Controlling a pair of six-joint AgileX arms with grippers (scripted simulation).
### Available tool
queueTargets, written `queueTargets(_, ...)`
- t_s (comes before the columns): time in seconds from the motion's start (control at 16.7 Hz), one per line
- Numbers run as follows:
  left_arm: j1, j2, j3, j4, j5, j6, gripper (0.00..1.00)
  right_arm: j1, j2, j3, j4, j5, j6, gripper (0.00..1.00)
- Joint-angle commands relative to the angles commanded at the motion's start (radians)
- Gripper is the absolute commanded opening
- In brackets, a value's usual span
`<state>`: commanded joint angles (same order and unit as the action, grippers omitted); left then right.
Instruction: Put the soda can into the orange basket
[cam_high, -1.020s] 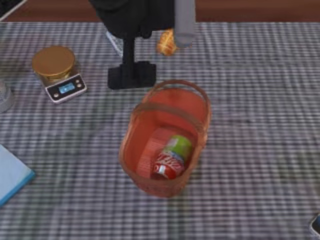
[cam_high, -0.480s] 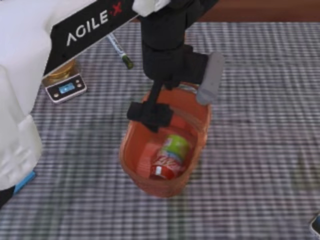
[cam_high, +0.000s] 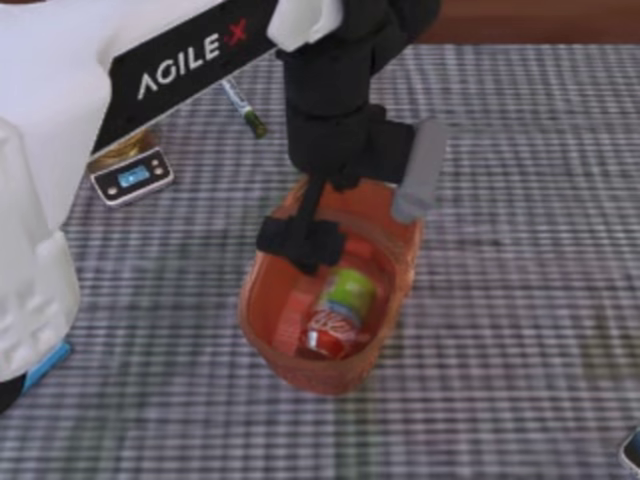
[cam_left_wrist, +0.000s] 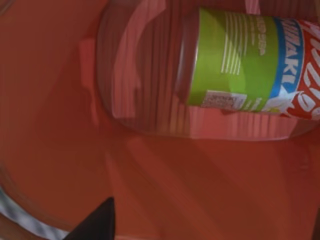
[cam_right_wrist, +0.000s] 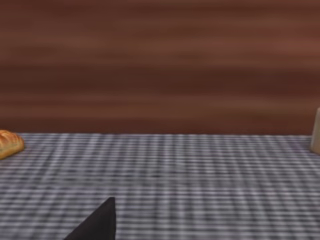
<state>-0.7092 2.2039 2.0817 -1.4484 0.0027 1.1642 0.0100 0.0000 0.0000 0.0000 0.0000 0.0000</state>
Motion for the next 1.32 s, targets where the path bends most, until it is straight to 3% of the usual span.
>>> queueTargets(0.3, 0.0, -0.003, -0.025, 0.021, 0.0, 0.0, 1.0, 0.0, 0.0, 0.0, 0.0, 0.0, 0.0, 1.0)
queueTargets(1.08, 0.0, -0.003, -0.025, 0.021, 0.0, 0.0, 0.02, 0.0, 0.0, 0.0, 0.0, 0.0, 0.0, 1.0)
queueTargets(1.32, 0.0, -0.003, -0.025, 0.021, 0.0, 0.0, 0.0, 0.0, 0.0, 0.0, 0.0, 0.0, 0.0, 1.0)
